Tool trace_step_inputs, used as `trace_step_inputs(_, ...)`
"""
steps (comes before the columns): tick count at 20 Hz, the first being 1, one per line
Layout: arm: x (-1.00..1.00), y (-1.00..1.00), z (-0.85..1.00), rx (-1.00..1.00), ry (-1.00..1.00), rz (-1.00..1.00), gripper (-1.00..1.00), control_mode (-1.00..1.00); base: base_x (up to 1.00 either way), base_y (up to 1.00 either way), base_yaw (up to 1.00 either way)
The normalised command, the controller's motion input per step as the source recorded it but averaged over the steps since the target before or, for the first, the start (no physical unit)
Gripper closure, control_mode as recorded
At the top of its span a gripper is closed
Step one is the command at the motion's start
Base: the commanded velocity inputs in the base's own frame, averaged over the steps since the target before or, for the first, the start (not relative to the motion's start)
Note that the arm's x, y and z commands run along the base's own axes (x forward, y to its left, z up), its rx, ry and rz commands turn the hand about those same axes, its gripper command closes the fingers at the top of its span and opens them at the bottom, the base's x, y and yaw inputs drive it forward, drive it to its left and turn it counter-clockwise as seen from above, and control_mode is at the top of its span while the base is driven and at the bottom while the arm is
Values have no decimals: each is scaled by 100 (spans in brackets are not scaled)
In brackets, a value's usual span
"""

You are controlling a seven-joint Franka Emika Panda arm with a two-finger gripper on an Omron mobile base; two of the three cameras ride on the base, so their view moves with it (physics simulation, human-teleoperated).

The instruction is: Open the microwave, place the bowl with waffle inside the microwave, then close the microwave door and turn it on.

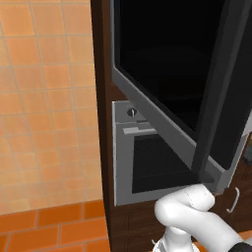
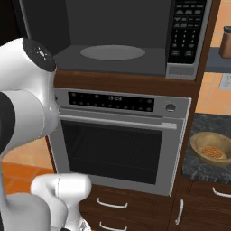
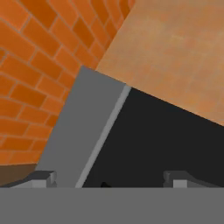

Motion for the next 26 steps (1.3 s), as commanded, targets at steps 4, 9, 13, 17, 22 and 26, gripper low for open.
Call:
trace_step_inputs(4,-35,44,17,-8,-14,0,-100,-100,0,0,0)
trace_step_inputs(9,-5,-85,4,1,-13,-2,-100,-100,0,0,0)
trace_step_inputs(13,11,-100,-36,3,-1,-10,-100,-100,0,0,0)
trace_step_inputs(17,74,-100,-95,0,22,-30,-100,-100,0,0,0)
trace_step_inputs(22,59,-100,-91,1,29,-41,-100,-100,0,0,0)
trace_step_inputs(26,2,-100,-47,13,36,-50,-100,-100,0,0,0)
